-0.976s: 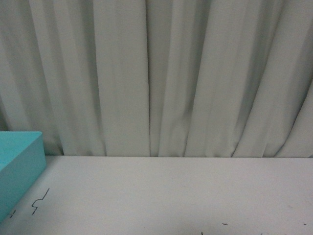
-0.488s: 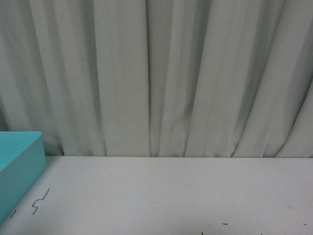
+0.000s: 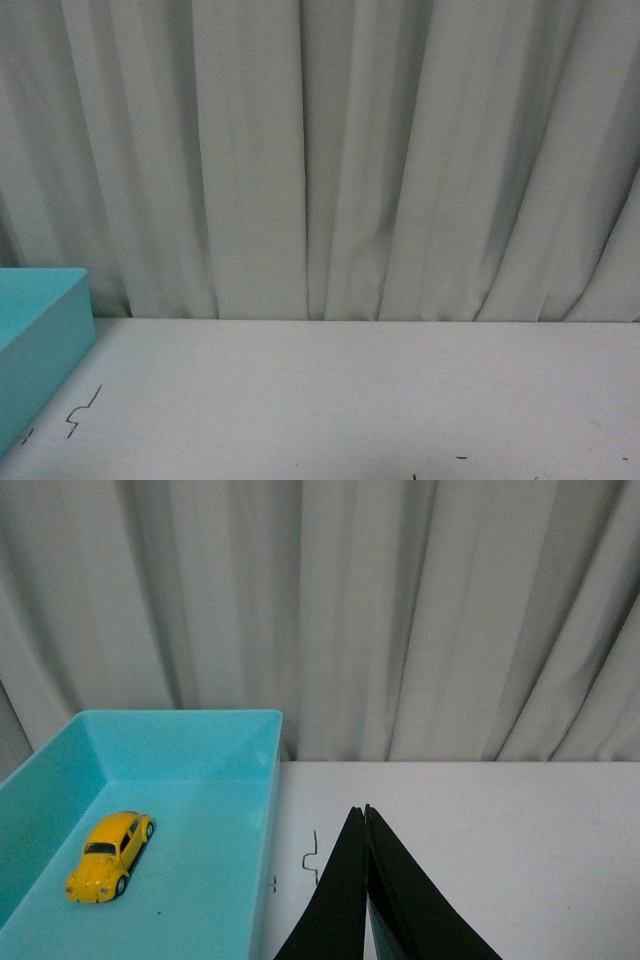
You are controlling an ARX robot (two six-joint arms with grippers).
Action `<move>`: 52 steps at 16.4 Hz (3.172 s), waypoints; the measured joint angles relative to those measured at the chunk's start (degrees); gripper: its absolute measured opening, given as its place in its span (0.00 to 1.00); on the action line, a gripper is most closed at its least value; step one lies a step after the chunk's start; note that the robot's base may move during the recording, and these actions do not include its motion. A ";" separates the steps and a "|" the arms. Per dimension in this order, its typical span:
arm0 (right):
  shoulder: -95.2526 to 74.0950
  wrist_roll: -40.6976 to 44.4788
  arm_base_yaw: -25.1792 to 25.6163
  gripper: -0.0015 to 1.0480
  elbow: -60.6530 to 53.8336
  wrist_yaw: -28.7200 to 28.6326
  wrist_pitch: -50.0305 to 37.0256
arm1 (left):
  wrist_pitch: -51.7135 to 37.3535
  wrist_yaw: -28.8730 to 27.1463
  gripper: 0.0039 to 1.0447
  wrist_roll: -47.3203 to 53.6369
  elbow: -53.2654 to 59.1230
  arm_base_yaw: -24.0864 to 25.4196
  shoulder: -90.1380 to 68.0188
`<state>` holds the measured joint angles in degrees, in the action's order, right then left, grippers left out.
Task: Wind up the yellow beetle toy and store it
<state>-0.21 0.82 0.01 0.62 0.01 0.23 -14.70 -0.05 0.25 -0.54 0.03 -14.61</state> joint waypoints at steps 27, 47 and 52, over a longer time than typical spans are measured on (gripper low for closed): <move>0.00 0.00 0.00 0.94 0.00 0.02 0.07 | 14.91 0.04 0.94 -0.09 -0.04 0.00 14.29; 0.07 0.00 0.00 0.94 0.00 0.00 -0.02 | 14.84 0.02 0.94 -0.07 -0.04 0.00 14.29; 0.07 0.00 0.00 0.94 0.00 0.00 -0.02 | 14.84 0.02 0.94 -0.07 -0.04 0.00 14.29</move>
<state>-0.14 0.82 0.01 0.62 0.01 0.21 0.14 -0.03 0.19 -0.58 0.03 -0.32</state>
